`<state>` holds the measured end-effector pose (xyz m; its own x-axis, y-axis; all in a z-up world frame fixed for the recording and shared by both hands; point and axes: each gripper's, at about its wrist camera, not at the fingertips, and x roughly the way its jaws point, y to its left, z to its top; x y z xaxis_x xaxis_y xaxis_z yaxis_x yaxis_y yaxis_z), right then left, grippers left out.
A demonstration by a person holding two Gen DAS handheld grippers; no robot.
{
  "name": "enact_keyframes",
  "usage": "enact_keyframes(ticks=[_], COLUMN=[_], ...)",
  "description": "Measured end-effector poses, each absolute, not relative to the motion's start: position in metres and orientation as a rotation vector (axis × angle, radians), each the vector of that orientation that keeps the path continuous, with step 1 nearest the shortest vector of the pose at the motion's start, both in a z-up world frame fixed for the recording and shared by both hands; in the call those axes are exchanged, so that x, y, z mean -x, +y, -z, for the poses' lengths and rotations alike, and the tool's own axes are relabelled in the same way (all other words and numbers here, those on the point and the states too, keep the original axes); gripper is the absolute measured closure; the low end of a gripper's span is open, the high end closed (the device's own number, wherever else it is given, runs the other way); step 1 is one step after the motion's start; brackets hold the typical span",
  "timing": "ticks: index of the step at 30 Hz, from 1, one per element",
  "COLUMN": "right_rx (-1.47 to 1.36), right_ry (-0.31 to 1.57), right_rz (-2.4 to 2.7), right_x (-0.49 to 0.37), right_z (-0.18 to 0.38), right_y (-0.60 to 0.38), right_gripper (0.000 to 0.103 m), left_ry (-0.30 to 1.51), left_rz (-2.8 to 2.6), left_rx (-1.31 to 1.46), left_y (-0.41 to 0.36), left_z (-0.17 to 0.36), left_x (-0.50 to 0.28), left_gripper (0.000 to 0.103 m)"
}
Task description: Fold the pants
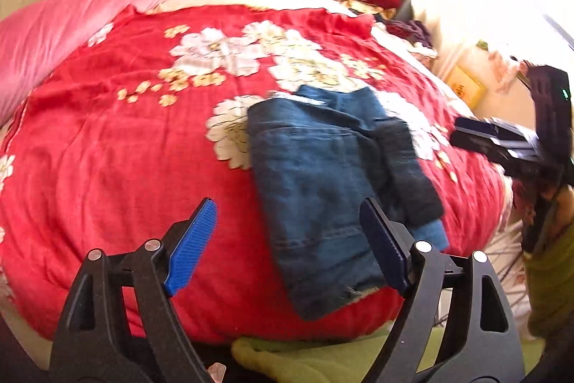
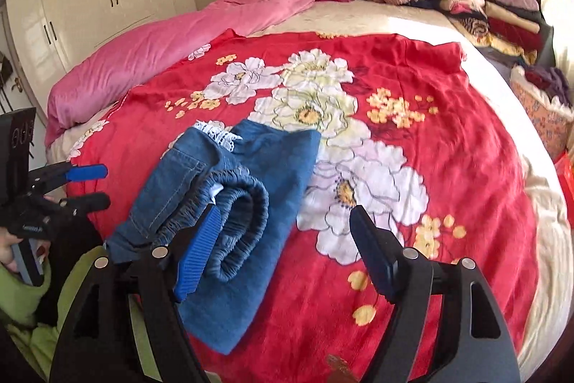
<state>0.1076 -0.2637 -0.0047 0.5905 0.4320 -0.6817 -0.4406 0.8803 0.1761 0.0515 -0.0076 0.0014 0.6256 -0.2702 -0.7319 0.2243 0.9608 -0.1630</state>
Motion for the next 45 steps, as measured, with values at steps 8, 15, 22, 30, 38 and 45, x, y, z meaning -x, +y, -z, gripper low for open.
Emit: enact_keyframes(ticks=[8, 15, 22, 30, 38, 45], right_rx=[-0.076, -0.147, -0.145, -0.165, -0.143, -0.053], right_ry=[0.902, 0.953, 0.971, 0.972, 0.940, 0.811], right_rz=[-0.544, -0.592, -0.630, -0.665, -0.695, -0.686], right_x=[-0.125, -0.136, -0.147, -0.156, -0.153, -0.160], right_z=[0.039, 0.054, 0.061, 0.068, 0.056, 0.014], right_y=[-0.259, -0.254, -0.241, -0.237, -0.228, -0.212], right_gripper=[0.042, 0.052, 0.054, 0.057, 0.085, 0.088], left_ry=[0.948, 0.981, 0.976, 0.993, 0.970, 0.899], left_rz=[0.258, 0.285, 0.324, 0.347, 0.361, 0.362], left_rx=[0.095, 0.130, 0.111, 0.136, 0.148, 0.120], left_y=[-0.008, -0.014, -0.027, -0.027, -0.030, -0.032], left_z=[0.028, 0.043, 0.043, 0.047, 0.038, 0.007], left_x=[-0.089, -0.108, -0.114, -0.118, -0.117, -0.128], left_gripper=[0.025, 0.027, 0.045, 0.056, 0.080, 0.084])
